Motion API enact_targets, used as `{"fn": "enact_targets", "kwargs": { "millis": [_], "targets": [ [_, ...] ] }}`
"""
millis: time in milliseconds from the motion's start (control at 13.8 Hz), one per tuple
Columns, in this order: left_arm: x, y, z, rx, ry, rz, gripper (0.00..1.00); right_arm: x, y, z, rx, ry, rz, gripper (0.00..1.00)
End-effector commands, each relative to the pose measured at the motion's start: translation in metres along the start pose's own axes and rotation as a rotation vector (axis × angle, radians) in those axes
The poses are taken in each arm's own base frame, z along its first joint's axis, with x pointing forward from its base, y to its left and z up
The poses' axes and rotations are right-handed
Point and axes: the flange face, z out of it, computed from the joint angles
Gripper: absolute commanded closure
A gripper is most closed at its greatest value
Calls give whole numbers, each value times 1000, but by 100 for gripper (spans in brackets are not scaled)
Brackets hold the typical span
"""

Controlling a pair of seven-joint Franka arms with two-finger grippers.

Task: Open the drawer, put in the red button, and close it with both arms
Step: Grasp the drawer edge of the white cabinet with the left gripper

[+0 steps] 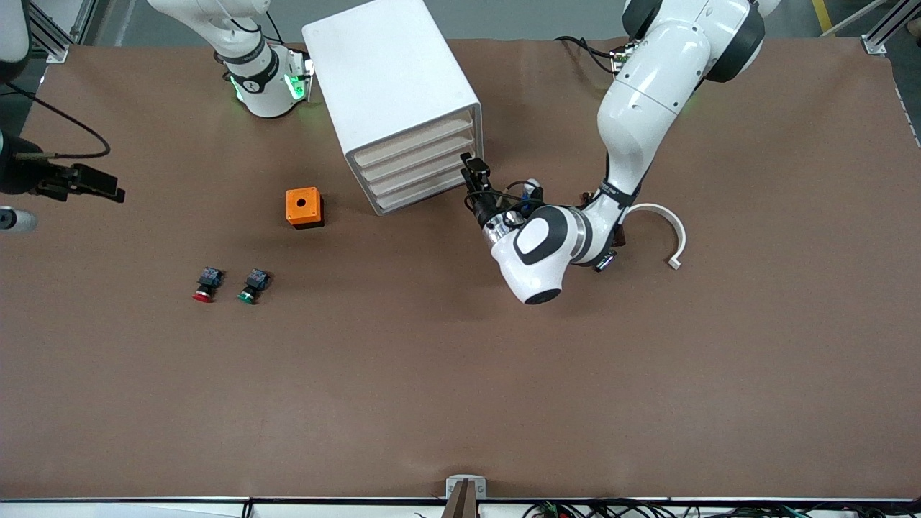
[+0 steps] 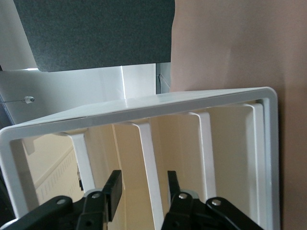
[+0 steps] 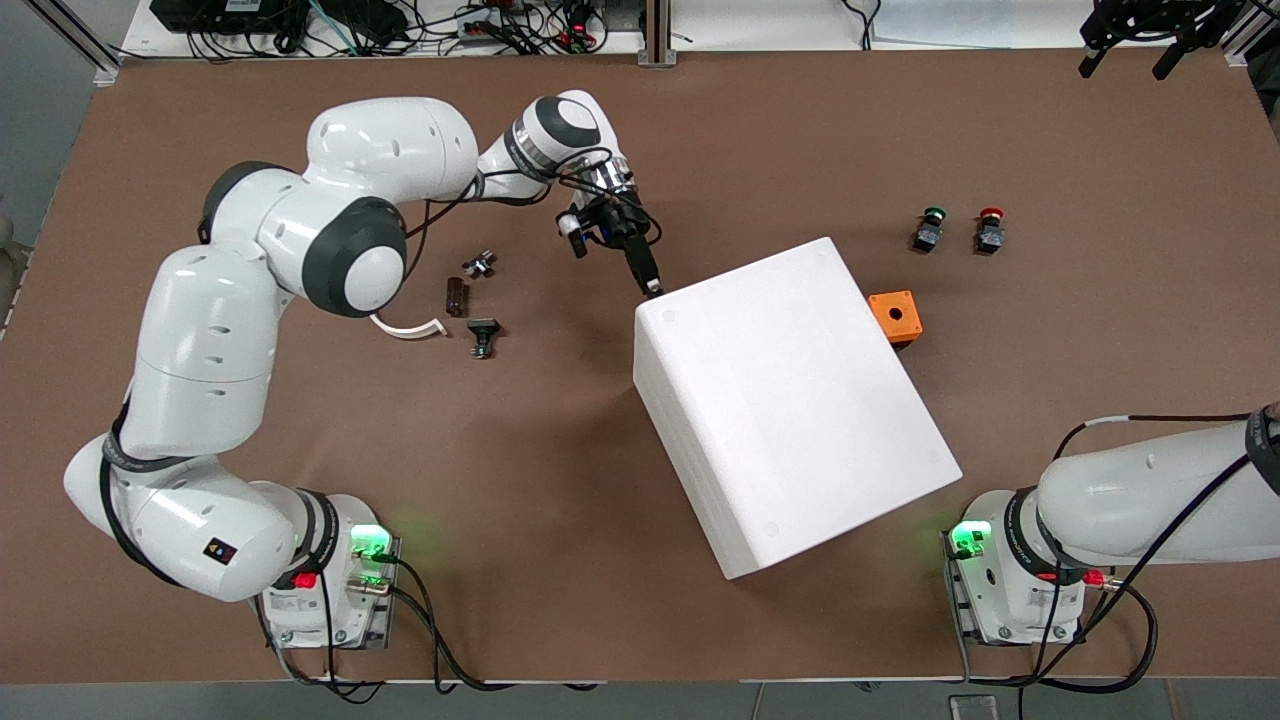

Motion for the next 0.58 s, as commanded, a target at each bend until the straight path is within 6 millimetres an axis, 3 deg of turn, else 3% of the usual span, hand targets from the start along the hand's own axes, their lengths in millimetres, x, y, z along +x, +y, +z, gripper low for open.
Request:
{"fn": "enact_targets", "kwargs": {
  "millis": [0,145,289,506],
  "targets": [
    [-7,-1,16,32,14,-5,55,2,10,-7,-9,3,-2,0],
    [-6,5,30,46,33,-21,55,2,30,12,-5,-12,36,0],
    [-2,11,47,69,56,-38,55,1,38,32,-4,15,87,0],
    [-5,9,64,95,79,-34,58,9,34,75,-5,58,143,0]
  ]
}}
